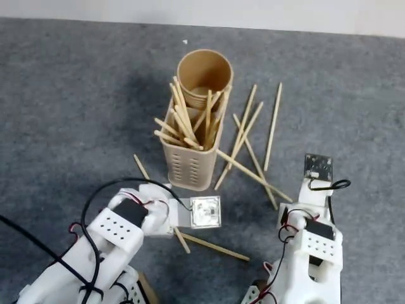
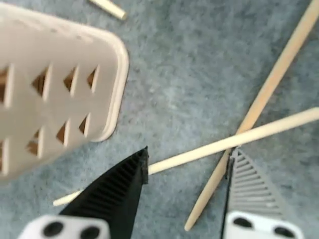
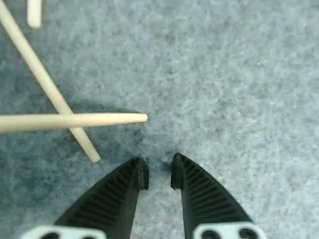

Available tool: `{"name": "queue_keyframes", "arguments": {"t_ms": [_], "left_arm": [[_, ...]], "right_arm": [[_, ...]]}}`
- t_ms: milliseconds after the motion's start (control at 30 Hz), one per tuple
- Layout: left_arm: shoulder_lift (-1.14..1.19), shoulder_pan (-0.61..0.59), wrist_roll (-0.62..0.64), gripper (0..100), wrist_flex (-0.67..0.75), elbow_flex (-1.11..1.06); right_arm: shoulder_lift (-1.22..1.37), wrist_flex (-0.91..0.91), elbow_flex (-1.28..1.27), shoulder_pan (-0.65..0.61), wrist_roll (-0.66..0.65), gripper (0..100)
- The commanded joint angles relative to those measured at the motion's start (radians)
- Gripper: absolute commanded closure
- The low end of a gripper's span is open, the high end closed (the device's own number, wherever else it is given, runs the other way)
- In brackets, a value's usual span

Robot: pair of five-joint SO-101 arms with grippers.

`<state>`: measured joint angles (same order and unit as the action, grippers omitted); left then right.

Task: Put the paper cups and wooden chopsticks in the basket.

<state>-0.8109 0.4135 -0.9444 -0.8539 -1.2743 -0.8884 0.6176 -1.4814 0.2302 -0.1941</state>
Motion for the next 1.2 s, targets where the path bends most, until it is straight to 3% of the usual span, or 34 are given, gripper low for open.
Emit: {"name": "queue_keyframes", "arguments": {"t_ms": [0, 233, 367, 567, 733, 867, 1167], "left_arm": [[-0.005, 0.038, 0.015, 73, 0.012, 0.008], [0.064, 0.085, 0.068, 73, -0.069, 0.064], [0.280, 0.077, 0.120, 73, -0.152, 0.243], [0.645, 0.082, 0.120, 73, -0.164, 0.507], [0.845, 0.088, 0.114, 75, -0.161, 0.568], [0.854, 0.088, 0.049, 83, -0.229, 0.582], [0.697, 0.085, 0.074, 83, -0.261, 0.579]], "right_arm": [[-0.007, -0.016, 0.021, 0.005, 0.005, 89.7], [-0.007, -0.016, 0.021, 0.005, 0.005, 89.7], [-0.007, -0.016, 0.021, 0.005, 0.005, 89.7], [-0.007, -0.016, 0.021, 0.005, 0.005, 89.7], [-0.007, -0.016, 0.019, 0.005, 0.005, 89.7], [-0.007, -0.018, 0.019, 0.005, 0.005, 89.7], [-0.007, -0.018, 0.019, 0.004, 0.005, 89.7]]}}
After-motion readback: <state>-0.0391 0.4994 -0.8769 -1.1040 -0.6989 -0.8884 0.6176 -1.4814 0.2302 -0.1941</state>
